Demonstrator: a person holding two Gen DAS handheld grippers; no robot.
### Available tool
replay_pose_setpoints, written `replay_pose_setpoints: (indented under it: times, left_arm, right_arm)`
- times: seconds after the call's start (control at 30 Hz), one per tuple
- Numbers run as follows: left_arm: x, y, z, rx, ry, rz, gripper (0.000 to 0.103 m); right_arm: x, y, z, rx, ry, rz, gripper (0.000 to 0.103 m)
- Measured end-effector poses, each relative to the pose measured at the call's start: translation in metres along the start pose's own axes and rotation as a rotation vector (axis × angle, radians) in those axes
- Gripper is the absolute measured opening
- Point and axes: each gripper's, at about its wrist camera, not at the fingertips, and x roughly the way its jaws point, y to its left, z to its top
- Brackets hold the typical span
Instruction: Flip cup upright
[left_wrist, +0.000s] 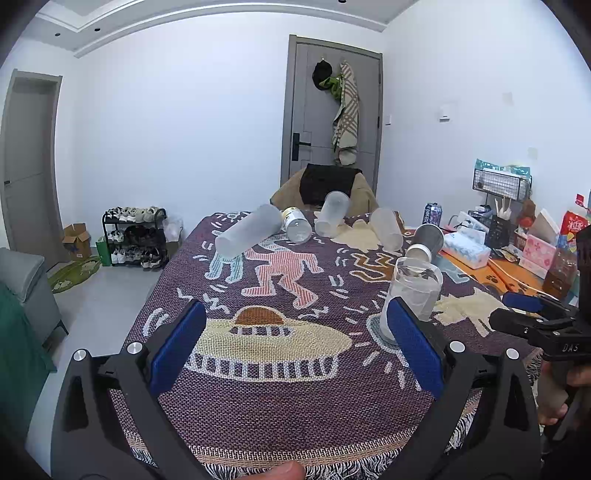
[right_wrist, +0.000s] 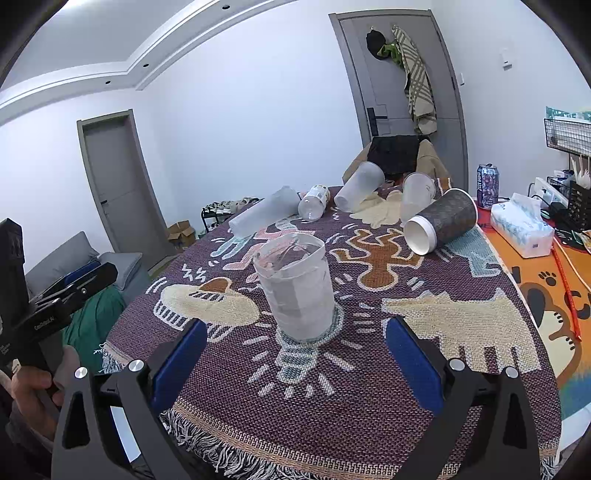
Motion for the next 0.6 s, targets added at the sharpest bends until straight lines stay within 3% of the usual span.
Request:
replay_pose_setpoints:
  times: [0.6]
  left_arm:
    - [0.002, -0.006, 0.001, 0.004, 0.005, -0.015, 0.098]
  right_arm:
    - [-0.012, -0.005, 0.004, 0.003, -0.027, -0.021, 0.095]
